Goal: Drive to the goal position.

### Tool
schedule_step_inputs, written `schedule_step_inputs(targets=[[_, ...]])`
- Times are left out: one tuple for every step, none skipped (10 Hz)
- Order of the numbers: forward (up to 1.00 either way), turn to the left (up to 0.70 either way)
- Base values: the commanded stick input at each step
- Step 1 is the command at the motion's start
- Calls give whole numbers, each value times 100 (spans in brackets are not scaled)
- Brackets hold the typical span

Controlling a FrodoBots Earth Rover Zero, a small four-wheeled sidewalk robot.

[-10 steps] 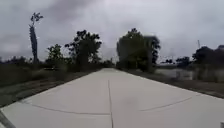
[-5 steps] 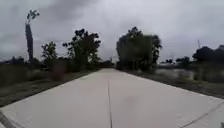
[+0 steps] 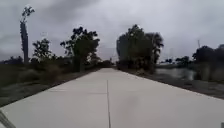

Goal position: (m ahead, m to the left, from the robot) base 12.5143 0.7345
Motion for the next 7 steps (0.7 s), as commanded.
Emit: schedule_step_inputs(targets=[[85, 0], [85, 0], [85, 0], [85, 0], [85, 0], [85, 0], [85, 0]])
